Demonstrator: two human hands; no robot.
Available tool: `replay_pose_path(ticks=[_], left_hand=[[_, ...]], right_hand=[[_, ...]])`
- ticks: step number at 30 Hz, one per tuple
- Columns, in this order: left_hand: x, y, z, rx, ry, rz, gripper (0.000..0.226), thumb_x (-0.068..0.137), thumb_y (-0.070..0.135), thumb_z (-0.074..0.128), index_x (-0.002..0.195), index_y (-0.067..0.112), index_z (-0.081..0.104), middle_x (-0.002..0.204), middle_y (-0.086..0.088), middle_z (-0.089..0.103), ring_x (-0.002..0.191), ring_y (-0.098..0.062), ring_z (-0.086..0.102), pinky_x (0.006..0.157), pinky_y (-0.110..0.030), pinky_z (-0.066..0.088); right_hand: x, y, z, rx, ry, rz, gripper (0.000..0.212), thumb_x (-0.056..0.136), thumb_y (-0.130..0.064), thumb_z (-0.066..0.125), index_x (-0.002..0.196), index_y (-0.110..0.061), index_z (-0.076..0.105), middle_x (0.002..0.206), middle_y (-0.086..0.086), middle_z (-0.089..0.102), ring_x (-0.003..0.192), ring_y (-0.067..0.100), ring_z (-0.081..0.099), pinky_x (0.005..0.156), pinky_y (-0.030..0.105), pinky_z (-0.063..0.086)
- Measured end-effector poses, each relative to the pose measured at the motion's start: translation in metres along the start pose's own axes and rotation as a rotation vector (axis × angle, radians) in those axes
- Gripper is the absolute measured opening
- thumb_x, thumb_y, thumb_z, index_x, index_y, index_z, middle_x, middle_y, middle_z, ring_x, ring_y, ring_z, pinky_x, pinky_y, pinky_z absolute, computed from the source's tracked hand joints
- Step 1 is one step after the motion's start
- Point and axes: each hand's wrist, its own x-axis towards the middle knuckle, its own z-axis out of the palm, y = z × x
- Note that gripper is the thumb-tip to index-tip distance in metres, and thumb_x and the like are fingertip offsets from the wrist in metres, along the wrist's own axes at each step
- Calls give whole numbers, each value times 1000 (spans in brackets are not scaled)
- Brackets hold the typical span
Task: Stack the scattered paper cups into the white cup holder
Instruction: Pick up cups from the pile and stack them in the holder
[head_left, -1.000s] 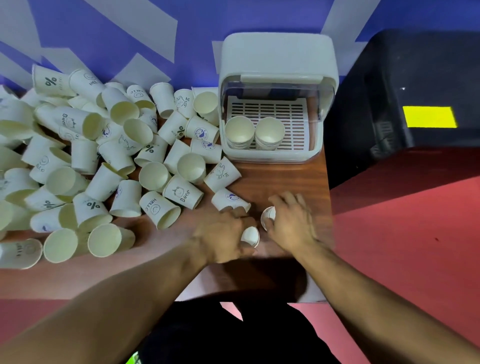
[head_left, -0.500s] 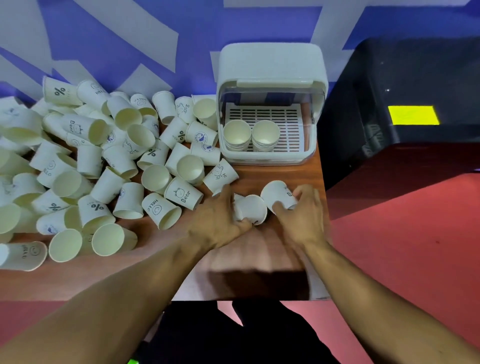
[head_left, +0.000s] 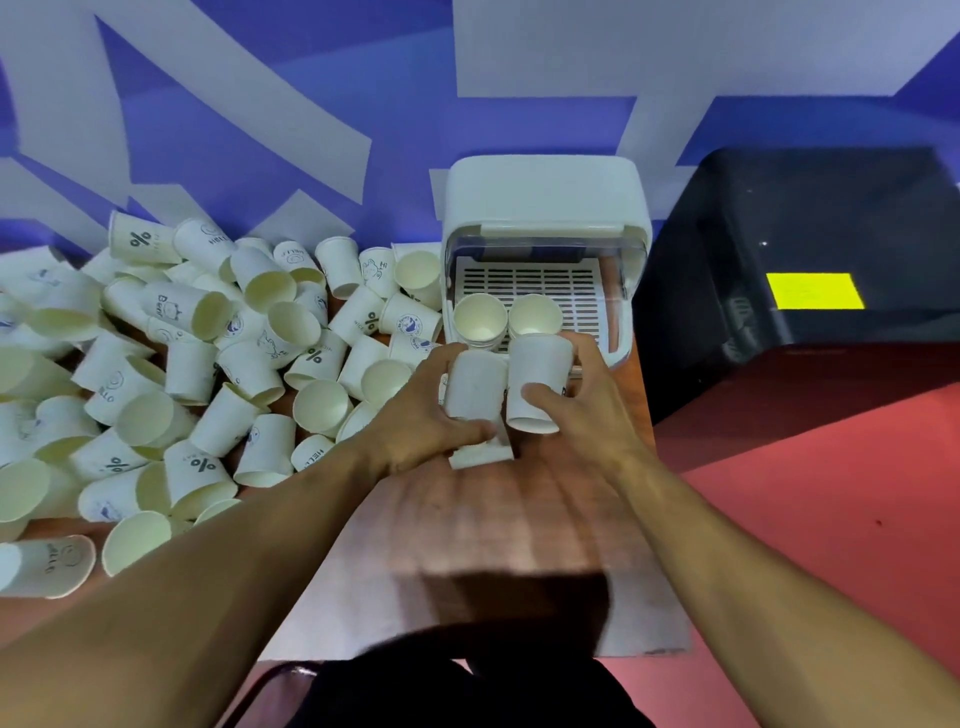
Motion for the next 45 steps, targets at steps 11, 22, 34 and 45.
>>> replay_pose_path(ticks=[11,22,34,45], left_hand=[[32,9,-30,-172,20,-39,52,78,56,63,122,33,46,113,4,53,100,-13,60,82,-31,57],[77,22,-40,495,476,281,16,92,38,61,98,27,71,93,13,70,84,-9,49,72,-26,38],[93,6,-22,993,518,492,12,92,30,62,93,28,74,91,14,70,110,-24,52,92,-44,33],[113,-5,-12,1041,127,363,13,87,20,68,100,20,70,75,1,66,76,-26,63,59,-30,47]], right_hand=[[38,-26,-5,-373,94,-204,33,82,-45,68,104,-28,50,104,-11,53,85,10,56,70,31,49],[82,-15,-8,-729,396,-524,12,89,-26,65,85,-17,70,94,-7,66,99,30,47,80,40,36],[93,5,-4,-1008,250,-512,25,98,-30,45,82,-20,63,77,-7,55,82,25,40,69,40,29],[112,30,14,-1230,66,-473,14,74,-14,74,76,-13,60,68,2,63,83,28,48,71,36,26]])
